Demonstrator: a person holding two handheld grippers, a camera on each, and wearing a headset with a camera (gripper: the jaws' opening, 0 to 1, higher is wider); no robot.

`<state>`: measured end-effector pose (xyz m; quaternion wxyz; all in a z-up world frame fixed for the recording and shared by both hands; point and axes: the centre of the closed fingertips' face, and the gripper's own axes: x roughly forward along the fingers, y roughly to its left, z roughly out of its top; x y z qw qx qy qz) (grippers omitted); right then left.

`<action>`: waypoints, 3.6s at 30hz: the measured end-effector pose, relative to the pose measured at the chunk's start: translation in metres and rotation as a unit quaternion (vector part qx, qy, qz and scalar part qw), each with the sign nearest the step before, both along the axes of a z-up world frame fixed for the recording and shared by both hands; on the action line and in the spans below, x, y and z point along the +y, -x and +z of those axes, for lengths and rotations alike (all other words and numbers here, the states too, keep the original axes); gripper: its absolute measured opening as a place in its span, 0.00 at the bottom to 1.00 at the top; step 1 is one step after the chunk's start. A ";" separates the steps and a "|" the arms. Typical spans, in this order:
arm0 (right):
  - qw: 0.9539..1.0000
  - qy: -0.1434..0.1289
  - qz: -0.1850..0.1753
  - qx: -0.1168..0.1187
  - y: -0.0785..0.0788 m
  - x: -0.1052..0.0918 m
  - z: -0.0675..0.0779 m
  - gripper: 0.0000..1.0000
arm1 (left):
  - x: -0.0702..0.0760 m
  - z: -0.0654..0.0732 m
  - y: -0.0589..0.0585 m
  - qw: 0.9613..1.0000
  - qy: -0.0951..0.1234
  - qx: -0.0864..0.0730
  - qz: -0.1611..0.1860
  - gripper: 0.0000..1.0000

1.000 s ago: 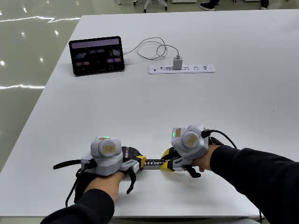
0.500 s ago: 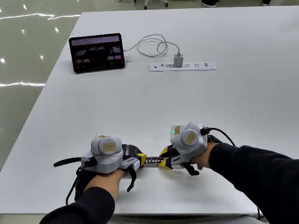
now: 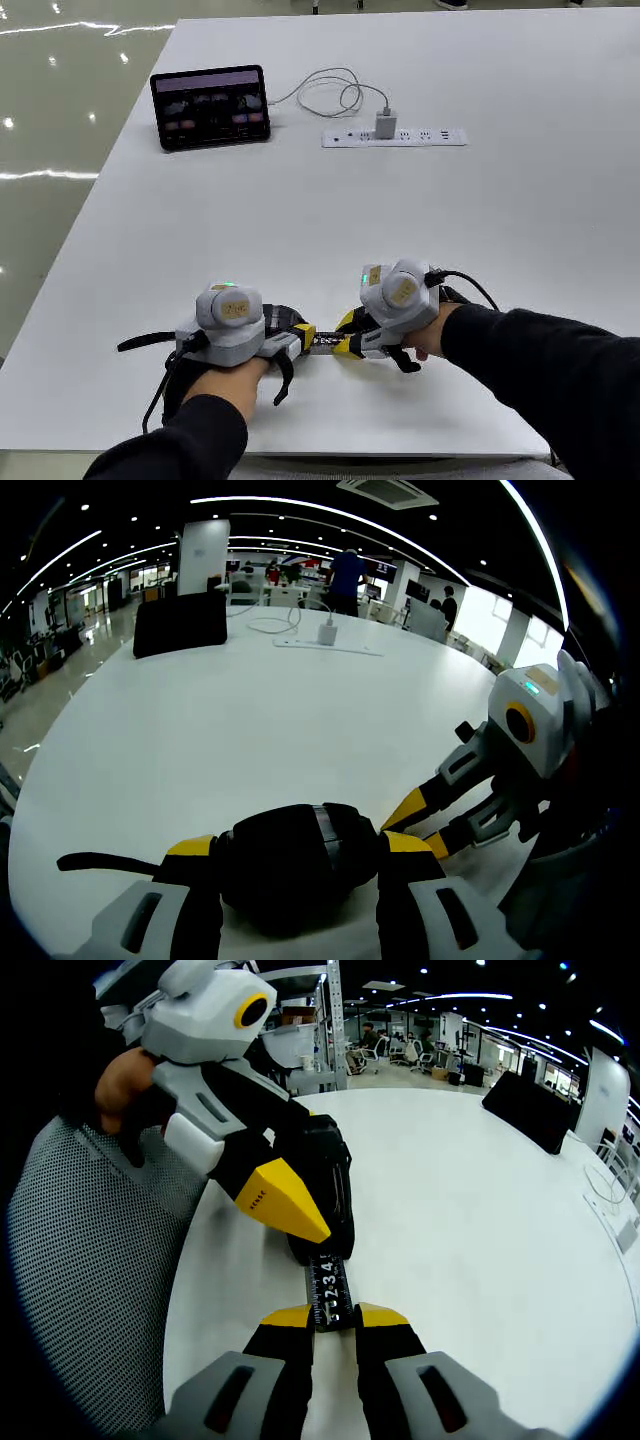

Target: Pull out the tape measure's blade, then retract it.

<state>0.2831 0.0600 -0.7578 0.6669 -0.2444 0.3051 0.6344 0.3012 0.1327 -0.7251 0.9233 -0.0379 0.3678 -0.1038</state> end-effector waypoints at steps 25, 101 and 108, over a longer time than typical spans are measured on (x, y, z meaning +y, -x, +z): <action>1.000 -0.007 0.005 -0.005 0.001 0.014 0.000 0.12 | 0.000 -0.001 -0.001 1.000 0.000 -0.001 0.002 0.58; 1.000 -0.001 0.012 -0.005 0.002 0.030 -0.002 0.12 | -0.001 0.001 0.000 1.000 0.001 -0.009 -0.003 0.60; 1.000 0.003 0.010 -0.006 0.004 0.029 -0.001 0.12 | -0.002 -0.001 0.001 1.000 0.003 -0.006 -0.030 0.61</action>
